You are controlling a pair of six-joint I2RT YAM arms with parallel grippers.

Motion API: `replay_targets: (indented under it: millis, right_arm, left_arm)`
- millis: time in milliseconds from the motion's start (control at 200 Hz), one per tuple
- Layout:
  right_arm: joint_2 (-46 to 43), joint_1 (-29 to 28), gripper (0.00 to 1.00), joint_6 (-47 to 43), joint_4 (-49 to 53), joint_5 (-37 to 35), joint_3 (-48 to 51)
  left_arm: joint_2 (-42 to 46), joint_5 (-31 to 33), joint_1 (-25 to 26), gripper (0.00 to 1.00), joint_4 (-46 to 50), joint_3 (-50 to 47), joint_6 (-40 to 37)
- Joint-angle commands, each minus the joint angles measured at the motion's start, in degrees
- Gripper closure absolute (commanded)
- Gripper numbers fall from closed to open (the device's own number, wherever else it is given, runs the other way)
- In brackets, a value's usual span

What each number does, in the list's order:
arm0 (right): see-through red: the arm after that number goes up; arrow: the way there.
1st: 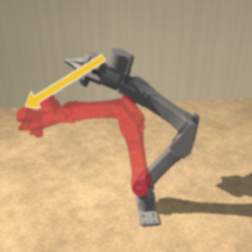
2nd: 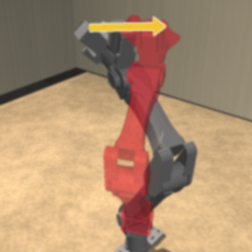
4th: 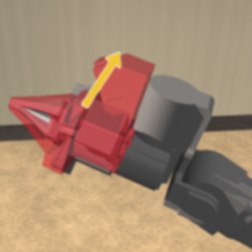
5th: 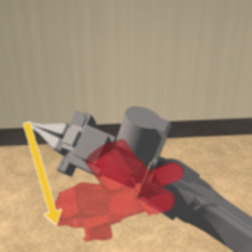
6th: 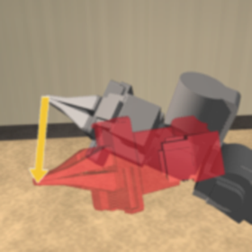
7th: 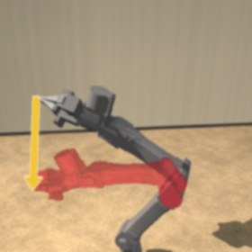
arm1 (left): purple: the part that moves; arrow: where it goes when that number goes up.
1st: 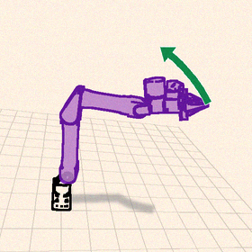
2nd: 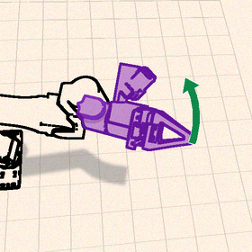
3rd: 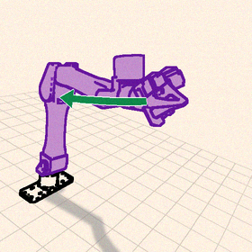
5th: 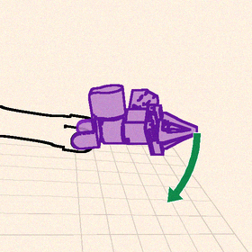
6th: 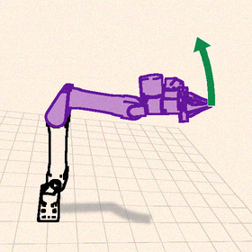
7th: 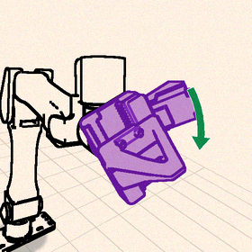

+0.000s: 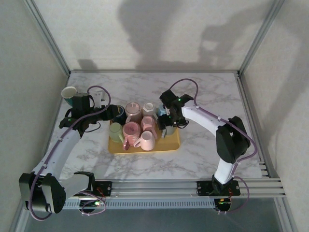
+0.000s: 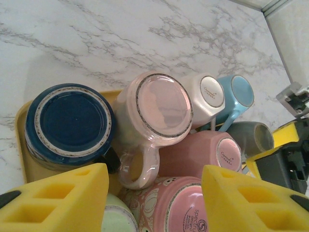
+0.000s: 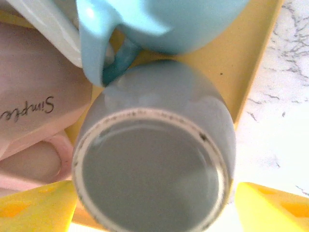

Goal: Turn the mug right side up

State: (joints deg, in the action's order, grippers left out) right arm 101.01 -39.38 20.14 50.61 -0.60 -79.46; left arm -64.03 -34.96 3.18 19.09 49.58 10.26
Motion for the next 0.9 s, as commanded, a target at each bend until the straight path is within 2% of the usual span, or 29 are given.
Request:
replay_targets:
  millis: [0,95,195,285,350,626,896]
  right_arm:
    - [-4.63,-2.01,0.14,5.78,1.71,-2.39,2.12]
    - [-7.25,-4.49,0.21,14.37,-1.66,-4.86,5.75]
    - [-10.28,-6.73,0.37,21.49,-8.04,-6.85,10.47]
    - [-10.68,-8.15,0.49,25.85,-9.77,-9.47,11.62]
    - [-10.38,-9.08,0.53,27.32,-10.28,-10.79,11.41]
    - [-6.19,-9.93,0.55,32.45,-9.69,-12.28,8.77]
    - [-2.06,-10.52,0.63,36.51,-8.58,-14.36,8.03]
  left_arm:
    - [1.43,-0.44,0.29,0.46,-0.28,-0.49,0.00]
    - [1.62,-0.72,0.26,0.46,-0.96,-1.14,0.70]
    - [2.18,-0.98,0.25,0.46,-2.15,-1.81,1.40]
    - [2.37,-1.26,0.25,0.46,-3.00,-2.03,2.02]
    - [2.42,-1.42,0.25,0.46,-3.19,-2.11,2.11]
    - [1.93,-1.12,0.29,0.47,-3.53,-2.64,1.61]
    - [1.55,-1.21,0.29,0.47,-4.04,-2.65,1.79]
